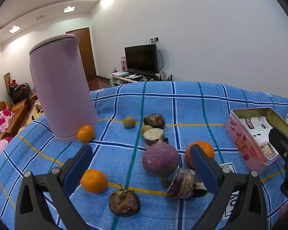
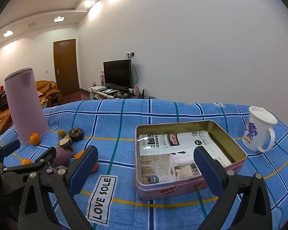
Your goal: Organize fruits
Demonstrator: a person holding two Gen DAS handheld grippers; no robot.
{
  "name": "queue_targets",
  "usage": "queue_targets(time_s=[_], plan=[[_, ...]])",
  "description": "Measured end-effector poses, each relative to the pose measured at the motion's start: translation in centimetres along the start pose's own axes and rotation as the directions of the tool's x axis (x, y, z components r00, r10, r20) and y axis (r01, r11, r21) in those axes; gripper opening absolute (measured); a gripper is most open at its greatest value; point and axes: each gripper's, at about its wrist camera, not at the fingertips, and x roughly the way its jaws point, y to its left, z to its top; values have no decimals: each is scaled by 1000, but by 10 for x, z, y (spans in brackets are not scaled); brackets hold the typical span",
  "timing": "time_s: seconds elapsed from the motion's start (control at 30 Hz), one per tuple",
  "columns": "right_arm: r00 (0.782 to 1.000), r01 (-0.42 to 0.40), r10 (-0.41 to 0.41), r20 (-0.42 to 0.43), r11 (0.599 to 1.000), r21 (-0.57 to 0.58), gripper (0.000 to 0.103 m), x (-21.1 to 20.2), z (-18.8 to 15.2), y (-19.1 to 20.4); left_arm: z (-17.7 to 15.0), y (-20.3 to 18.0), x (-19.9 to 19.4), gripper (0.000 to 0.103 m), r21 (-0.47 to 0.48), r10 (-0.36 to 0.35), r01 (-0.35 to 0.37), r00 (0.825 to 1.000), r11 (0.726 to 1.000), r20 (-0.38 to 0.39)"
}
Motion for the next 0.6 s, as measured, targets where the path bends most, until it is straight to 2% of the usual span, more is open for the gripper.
queue_targets(time_s=[0.6], plan=[[1000, -10, 10, 0, 1000, -16, 101, 0, -1, 3, -1, 2, 0, 103, 3, 2, -2, 1000, 1000, -1]])
